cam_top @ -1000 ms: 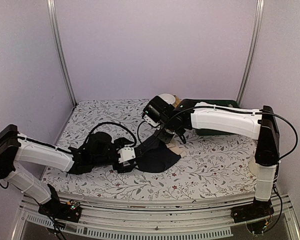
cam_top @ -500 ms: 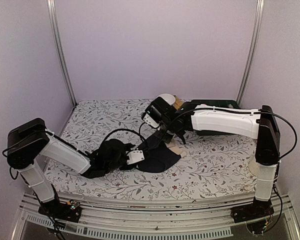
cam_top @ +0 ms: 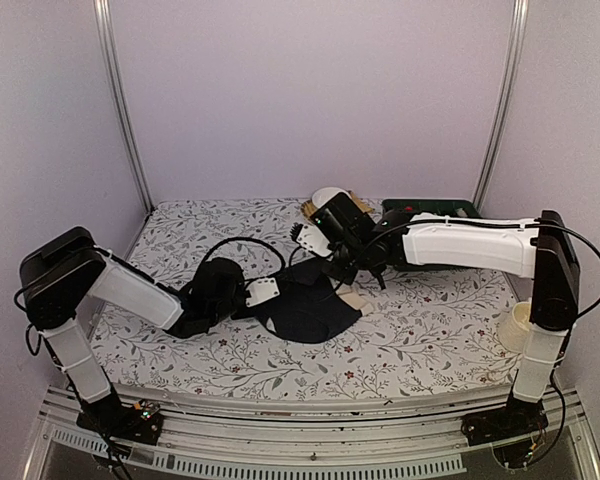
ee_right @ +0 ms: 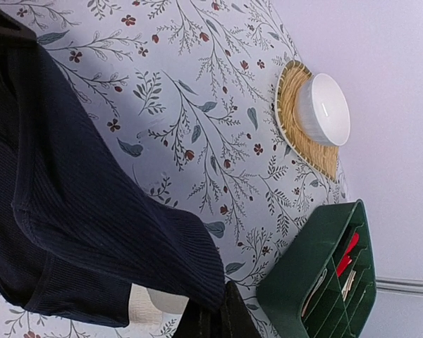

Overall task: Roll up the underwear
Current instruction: Adjust the underwear at the center of the board.

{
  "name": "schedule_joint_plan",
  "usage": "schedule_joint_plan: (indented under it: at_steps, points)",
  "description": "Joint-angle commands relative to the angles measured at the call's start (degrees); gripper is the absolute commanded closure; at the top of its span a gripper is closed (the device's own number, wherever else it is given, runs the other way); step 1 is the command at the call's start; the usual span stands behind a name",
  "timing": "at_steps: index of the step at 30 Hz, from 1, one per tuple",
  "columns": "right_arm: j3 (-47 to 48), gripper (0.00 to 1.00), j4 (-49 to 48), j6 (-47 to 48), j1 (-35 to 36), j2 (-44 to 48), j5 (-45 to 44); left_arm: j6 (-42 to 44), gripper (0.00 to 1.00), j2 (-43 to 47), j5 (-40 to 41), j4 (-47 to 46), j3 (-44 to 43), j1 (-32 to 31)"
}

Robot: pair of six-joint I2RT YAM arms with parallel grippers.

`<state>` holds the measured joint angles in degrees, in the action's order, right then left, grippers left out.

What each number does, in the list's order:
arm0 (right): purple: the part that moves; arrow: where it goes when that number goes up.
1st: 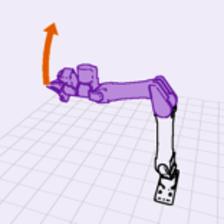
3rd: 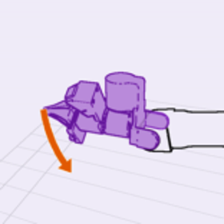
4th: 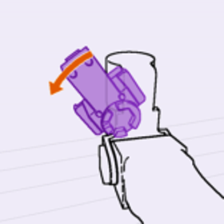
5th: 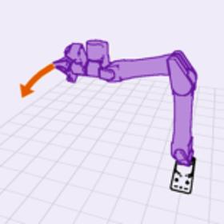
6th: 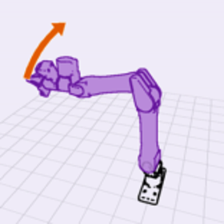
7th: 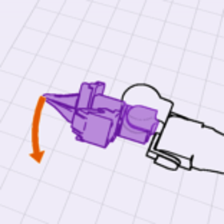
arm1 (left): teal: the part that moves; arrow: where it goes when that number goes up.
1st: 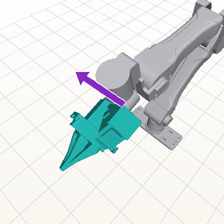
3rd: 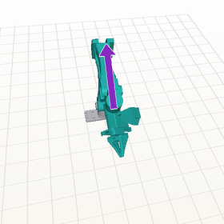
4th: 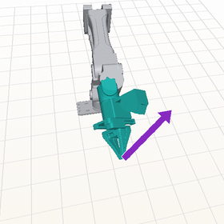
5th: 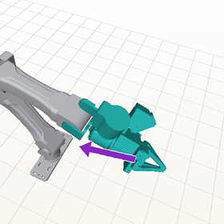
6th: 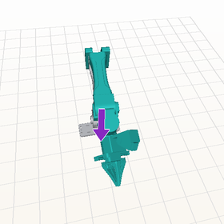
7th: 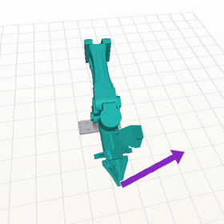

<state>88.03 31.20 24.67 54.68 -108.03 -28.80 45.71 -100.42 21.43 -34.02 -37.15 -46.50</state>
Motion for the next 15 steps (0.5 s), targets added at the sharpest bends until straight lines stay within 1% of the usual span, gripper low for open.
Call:
schedule_joint_plan:
  at_steps: [1,8,9,13,15]
  points:
    - [-2.7,0.97,-5.9,6.1,-0.3,1.8,-0.2,0.9,1.00,-1.1,-2.3,2.5,-3.7,3.7]
    - [-1.5,0.97,-8.4,10.7,-1.4,-1.1,-2.0,6.0,1.00,-6.1,-5.8,2.2,-10.3,8.5]
    - [-0.8,0.97,-8.4,11.2,-1.7,-1.9,-2.2,6.4,0.94,-6.5,-6.4,2.2,-10.8,8.8]
    - [2.5,0.97,-7.6,11.5,-2.6,-4.4,-2.9,6.1,0.61,-5.2,-8.0,2.7,-10.7,9.5]
    - [3.2,0.97,-6.9,12.0,-2.5,-4.9,-1.4,4.7,0.50,-3.5,-9.5,4.5,-10.6,10.1]
